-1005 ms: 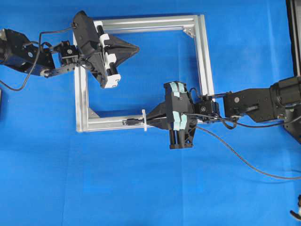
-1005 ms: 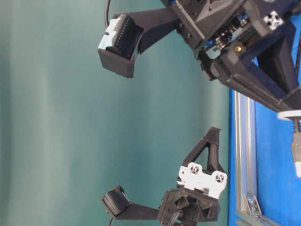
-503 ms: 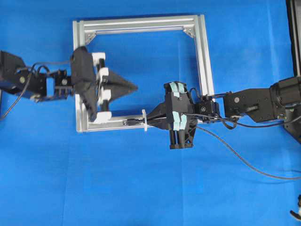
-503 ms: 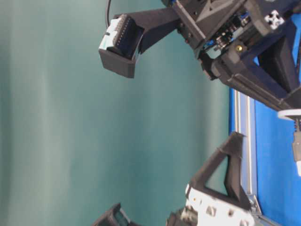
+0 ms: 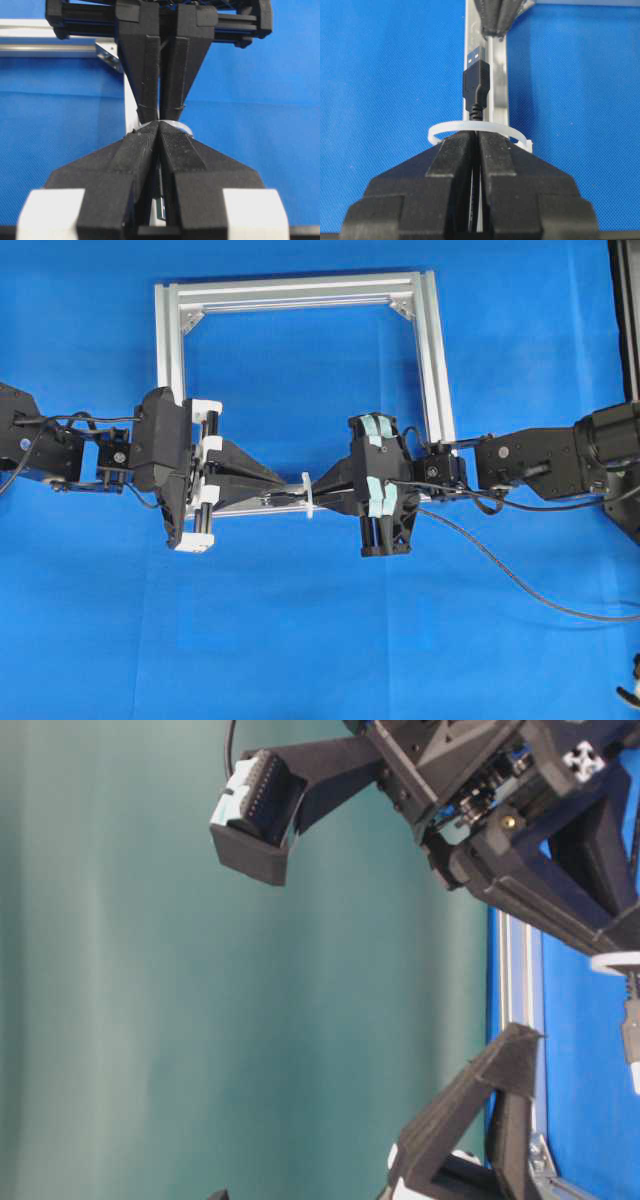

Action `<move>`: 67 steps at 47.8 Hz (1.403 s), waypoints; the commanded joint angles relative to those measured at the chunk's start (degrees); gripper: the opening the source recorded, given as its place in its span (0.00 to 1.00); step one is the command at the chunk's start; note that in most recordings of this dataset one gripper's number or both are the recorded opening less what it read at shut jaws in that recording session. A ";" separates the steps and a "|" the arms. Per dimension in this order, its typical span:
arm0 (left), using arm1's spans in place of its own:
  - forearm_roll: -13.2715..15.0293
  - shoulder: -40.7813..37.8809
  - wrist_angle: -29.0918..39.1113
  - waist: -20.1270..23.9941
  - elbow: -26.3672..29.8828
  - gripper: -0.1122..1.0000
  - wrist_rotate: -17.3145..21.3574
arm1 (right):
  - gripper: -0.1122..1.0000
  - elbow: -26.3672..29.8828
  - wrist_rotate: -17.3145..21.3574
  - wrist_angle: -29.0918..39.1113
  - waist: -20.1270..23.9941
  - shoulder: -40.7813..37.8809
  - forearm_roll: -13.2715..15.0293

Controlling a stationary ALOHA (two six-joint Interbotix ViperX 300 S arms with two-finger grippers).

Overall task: Insert the wire through the string loop located in the center.
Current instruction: 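Move the open left gripper toward the plug emerging from the loop, then position the left gripper around the USB plug and close on it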

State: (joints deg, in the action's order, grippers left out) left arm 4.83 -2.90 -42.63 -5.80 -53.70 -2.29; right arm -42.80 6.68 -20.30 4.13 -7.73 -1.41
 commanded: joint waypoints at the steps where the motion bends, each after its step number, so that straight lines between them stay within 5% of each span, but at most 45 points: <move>1: -0.18 1.23 0.09 -0.18 0.79 0.10 0.00 | 0.08 0.62 -0.09 -0.26 0.26 0.79 0.00; 32: -0.18 0.97 1.41 -0.09 1.23 0.12 0.70 | 0.08 0.53 -0.18 -0.26 0.26 0.88 0.00; 49: -0.18 0.88 2.72 -0.09 1.49 0.91 0.09 | 0.08 0.53 -0.26 -0.26 0.44 0.88 0.00; 67: -0.18 0.88 4.13 -0.09 1.49 0.94 0.09 | 0.08 0.53 -0.26 -0.26 0.44 0.88 0.00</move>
State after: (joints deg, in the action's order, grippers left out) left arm 4.75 -2.90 -38.32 -5.80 -53.17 -2.11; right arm -42.89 6.50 -20.30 4.39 -7.65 -1.41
